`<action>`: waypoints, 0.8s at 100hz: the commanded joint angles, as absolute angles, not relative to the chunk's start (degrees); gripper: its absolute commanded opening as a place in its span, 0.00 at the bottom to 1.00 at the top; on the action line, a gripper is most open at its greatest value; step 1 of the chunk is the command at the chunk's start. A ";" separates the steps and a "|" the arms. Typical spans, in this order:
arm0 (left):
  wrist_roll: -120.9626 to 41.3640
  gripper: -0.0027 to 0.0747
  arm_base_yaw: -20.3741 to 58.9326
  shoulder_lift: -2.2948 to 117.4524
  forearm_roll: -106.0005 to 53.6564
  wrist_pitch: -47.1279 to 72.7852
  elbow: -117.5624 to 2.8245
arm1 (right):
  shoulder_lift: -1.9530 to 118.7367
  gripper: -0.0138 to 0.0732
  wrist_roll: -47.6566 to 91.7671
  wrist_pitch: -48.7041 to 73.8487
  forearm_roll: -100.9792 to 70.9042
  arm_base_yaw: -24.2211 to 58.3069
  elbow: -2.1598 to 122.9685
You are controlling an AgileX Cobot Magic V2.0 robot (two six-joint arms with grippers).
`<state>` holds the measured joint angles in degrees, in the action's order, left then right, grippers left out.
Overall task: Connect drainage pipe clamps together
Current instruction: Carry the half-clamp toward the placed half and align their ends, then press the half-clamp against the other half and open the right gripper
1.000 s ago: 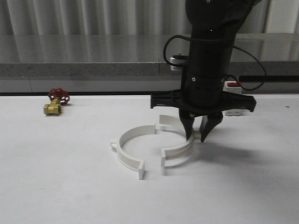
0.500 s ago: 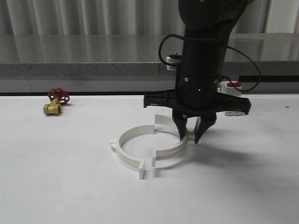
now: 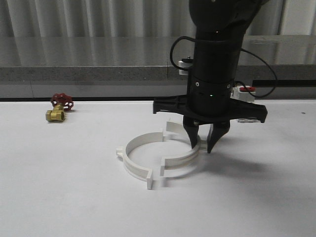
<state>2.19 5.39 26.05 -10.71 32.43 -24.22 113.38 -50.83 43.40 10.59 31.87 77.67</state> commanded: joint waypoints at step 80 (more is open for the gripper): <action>2.11 0.01 5.37 26.26 -11.54 28.30 -25.69 | 113.48 0.23 -51.29 41.47 7.19 33.08 79.28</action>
